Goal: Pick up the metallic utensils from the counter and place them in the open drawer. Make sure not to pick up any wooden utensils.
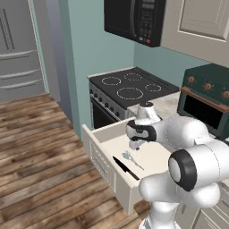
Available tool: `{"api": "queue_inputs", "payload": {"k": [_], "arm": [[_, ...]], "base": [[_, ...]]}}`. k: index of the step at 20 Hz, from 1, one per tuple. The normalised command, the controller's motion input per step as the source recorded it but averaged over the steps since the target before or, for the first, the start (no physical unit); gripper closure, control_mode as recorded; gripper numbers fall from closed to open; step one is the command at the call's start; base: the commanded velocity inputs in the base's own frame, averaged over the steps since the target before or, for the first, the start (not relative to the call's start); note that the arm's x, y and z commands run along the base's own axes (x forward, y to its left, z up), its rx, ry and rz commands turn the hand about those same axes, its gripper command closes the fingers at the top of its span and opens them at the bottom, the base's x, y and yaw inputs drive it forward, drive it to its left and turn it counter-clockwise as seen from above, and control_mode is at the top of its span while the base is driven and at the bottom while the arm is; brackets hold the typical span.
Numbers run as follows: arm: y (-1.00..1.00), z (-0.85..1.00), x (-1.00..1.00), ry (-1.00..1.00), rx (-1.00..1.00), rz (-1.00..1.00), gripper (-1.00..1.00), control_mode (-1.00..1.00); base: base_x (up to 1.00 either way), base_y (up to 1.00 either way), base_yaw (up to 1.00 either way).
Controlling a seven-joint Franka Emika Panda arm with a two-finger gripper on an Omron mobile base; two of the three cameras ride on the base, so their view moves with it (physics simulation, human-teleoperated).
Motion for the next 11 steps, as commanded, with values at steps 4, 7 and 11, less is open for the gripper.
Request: {"api": "queue_inputs", "payload": {"k": [4,7,11], "arm": [[0.06,0.79,-0.16,0.09,0.00,0.00,-1.00,-1.00],[0.00,0.16,-0.04,0.01,0.00,0.00,-1.00,-1.00],[0.00,0.23,-0.66,-0.05,0.03,0.00,-1.00,-1.00]], "base": [[0.00,0.00,0.00],[0.00,0.00,0.00],[0.00,0.00,0.00]]}}
